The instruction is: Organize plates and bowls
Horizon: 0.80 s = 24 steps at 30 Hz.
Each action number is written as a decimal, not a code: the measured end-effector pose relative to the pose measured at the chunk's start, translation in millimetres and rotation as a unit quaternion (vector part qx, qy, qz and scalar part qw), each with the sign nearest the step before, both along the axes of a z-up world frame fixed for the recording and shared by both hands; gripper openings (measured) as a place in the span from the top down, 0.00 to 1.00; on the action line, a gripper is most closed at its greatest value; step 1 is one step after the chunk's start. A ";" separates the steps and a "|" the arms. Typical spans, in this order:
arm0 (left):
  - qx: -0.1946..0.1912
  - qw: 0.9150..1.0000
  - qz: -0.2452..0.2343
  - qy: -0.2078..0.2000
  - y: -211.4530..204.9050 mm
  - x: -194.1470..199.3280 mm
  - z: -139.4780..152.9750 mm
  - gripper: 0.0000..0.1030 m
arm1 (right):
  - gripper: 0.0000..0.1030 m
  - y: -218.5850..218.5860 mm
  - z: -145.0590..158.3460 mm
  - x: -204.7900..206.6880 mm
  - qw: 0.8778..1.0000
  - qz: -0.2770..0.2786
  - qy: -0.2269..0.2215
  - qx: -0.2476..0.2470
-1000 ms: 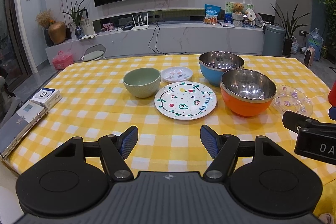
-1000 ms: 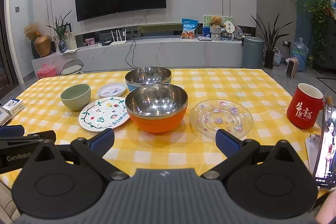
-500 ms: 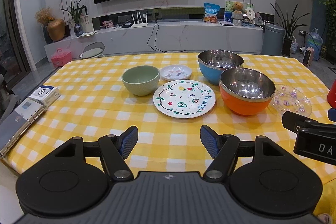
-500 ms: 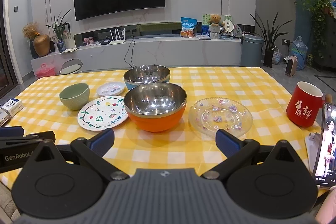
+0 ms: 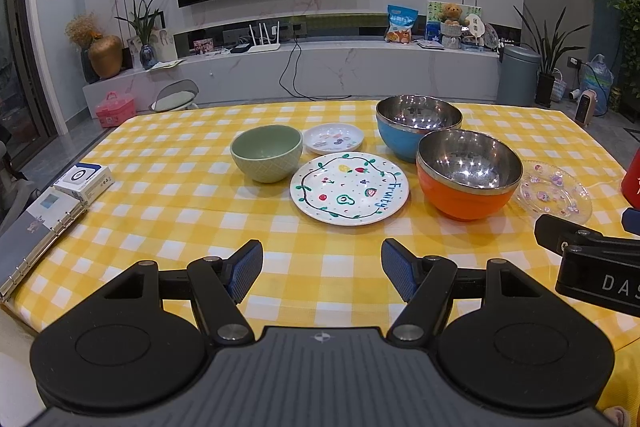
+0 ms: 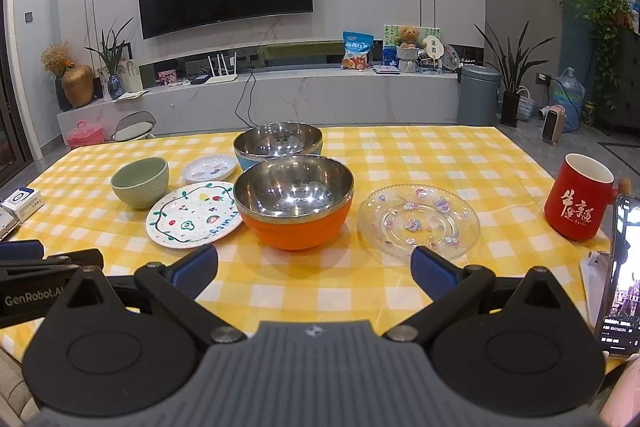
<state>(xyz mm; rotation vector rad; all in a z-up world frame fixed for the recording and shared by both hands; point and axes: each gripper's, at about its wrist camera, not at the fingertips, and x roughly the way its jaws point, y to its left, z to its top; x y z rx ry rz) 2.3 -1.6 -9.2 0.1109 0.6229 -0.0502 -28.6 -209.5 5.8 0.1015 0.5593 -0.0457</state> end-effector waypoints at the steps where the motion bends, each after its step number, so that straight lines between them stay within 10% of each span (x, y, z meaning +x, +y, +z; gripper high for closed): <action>1: 0.000 1.000 0.000 0.000 0.1 0.1 0.0 0.22 | 0.02 0.1 0.1 0.2 1.000 0.000 0.001 0.000; 24: -0.009 1.000 -0.008 0.004 -5.8 -0.6 -1.4 0.22 | 0.02 2.4 -1.3 1.8 1.000 -0.002 0.006 0.001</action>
